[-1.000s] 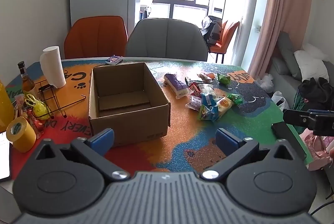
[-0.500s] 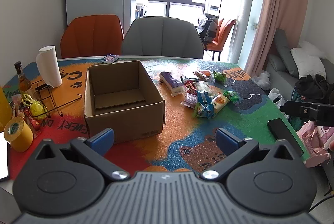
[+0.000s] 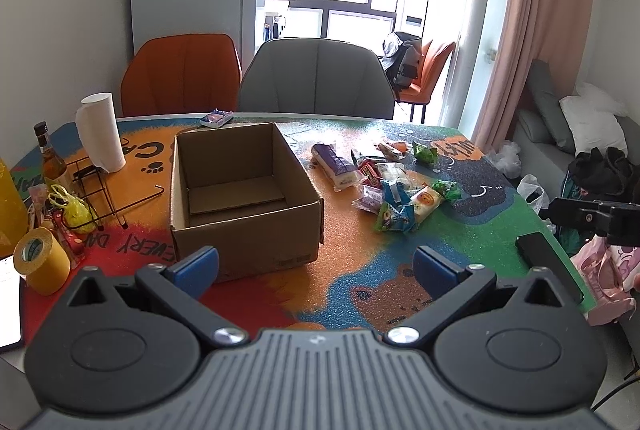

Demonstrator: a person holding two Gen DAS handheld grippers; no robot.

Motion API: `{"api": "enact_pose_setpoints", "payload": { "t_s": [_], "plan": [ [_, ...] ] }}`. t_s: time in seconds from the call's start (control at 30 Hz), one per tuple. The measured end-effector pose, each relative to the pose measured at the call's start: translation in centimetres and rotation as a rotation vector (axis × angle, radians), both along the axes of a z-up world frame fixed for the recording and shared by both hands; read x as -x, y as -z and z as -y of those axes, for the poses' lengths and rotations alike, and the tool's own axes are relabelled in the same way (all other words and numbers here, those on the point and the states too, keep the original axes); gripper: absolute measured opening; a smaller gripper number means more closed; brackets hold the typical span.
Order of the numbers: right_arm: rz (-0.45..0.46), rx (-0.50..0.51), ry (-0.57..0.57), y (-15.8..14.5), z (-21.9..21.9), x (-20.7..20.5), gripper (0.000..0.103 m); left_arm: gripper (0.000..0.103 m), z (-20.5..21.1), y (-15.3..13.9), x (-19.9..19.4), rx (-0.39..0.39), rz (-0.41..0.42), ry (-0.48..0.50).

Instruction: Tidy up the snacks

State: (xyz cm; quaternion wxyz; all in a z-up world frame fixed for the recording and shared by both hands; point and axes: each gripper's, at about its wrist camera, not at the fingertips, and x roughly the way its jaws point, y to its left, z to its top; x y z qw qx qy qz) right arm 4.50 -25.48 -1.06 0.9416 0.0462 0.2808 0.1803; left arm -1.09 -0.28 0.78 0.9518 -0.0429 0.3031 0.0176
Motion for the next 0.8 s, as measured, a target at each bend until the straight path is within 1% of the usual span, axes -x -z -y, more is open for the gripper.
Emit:
{"api": "enact_pose_setpoints", "payload": {
  "t_s": [0.8],
  "plan": [
    [-0.008,-0.002,0.009,0.03,0.07,-0.11,0.103,0.103,-0.08,-0.27,0.27,0.009,0.018,-0.009]
  ]
}}
